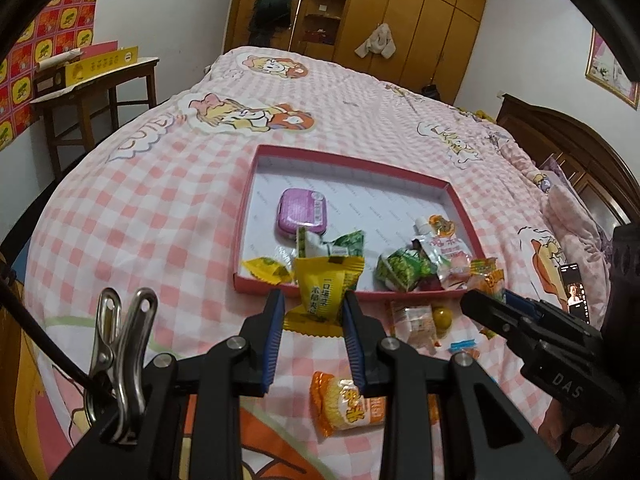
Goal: Organize snacks
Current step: 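Carry the yellow candy and gummy packet into the red box, opening both tools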
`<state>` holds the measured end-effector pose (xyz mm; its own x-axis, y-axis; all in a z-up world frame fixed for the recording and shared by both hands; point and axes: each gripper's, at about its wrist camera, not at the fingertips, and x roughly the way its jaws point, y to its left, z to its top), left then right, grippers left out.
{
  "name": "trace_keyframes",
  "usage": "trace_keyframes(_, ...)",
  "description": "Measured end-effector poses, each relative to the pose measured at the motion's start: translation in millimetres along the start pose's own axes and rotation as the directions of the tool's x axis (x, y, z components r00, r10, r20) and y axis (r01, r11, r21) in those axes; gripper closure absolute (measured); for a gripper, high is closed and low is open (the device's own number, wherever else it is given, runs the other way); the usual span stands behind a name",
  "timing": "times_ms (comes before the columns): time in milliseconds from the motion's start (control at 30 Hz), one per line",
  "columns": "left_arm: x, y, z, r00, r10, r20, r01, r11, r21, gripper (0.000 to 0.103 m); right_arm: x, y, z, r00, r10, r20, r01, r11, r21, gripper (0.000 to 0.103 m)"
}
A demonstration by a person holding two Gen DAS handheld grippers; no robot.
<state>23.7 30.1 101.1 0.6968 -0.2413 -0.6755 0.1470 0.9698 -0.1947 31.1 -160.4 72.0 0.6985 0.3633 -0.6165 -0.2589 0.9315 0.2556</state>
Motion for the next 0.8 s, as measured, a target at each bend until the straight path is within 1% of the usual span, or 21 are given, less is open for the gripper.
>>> trace_keyframes(367, 10, -15, 16, 1.000, -0.006, -0.001, 0.006, 0.999, 0.034, 0.073, 3, -15, 12, 1.000, -0.010, 0.010, 0.010, 1.000, 0.005, 0.069)
trace_keyframes(567, 25, -26, 26, 1.000, -0.011, -0.009, 0.012, 0.998, 0.056, 0.073, 8, -27, 19, 1.000, -0.020, 0.014, 0.020, 1.000, 0.019, 0.069)
trace_keyframes(800, 47, -37, 34, 0.999, -0.031, -0.035, 0.033, 0.998, 0.057, 0.073, 16, -44, 26, 0.999, -0.036, 0.011, 0.035, 0.999, 0.038, 0.069)
